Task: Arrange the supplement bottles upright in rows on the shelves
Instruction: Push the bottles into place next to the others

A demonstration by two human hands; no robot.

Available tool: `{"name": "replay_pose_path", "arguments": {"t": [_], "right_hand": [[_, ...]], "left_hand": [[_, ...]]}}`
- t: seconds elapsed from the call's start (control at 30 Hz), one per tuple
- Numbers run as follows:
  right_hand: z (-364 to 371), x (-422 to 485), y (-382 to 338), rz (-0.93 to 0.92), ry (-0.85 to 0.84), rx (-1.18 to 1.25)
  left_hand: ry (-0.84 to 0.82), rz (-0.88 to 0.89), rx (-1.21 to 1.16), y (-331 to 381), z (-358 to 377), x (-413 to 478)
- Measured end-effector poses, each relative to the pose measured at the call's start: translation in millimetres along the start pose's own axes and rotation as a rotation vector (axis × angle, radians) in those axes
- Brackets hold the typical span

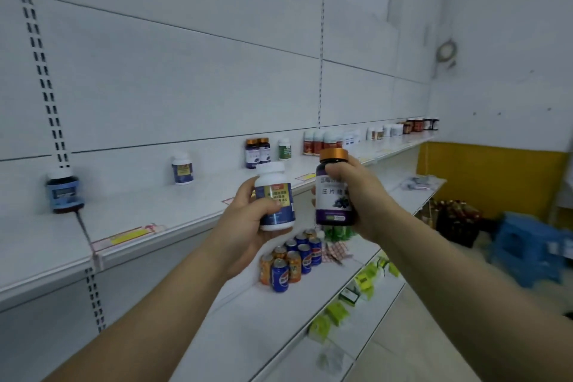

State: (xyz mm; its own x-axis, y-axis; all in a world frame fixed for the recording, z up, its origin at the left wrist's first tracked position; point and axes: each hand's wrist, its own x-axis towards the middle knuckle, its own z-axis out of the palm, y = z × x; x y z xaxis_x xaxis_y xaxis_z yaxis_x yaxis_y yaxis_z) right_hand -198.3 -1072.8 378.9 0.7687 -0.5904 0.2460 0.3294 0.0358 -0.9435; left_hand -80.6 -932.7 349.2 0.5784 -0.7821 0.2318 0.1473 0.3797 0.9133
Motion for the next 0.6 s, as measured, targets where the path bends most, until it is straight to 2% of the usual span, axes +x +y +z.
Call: {"name": "replay_pose_path", "arguments": {"t": [0.17, 0.3, 0.4, 0.6], "right_hand": [[-48, 58, 0, -0.032, -0.022, -0.035], [-58, 115, 11, -0.061, -0.072, -0.020], [-58, 163, 24, -0.073, -0.078, -0.102], [-52, 260, 54, -0.077, -0.169, -0.195]], "left_hand": [[0.046, -0.004, 0.119, -13, 20, 66], [0.053, 0.000, 0.308, -16, 11, 112], [0.073, -0.005, 0.464, -15, -7, 146], [0.262, -0.051, 0.709, -20, -51, 212]]}}
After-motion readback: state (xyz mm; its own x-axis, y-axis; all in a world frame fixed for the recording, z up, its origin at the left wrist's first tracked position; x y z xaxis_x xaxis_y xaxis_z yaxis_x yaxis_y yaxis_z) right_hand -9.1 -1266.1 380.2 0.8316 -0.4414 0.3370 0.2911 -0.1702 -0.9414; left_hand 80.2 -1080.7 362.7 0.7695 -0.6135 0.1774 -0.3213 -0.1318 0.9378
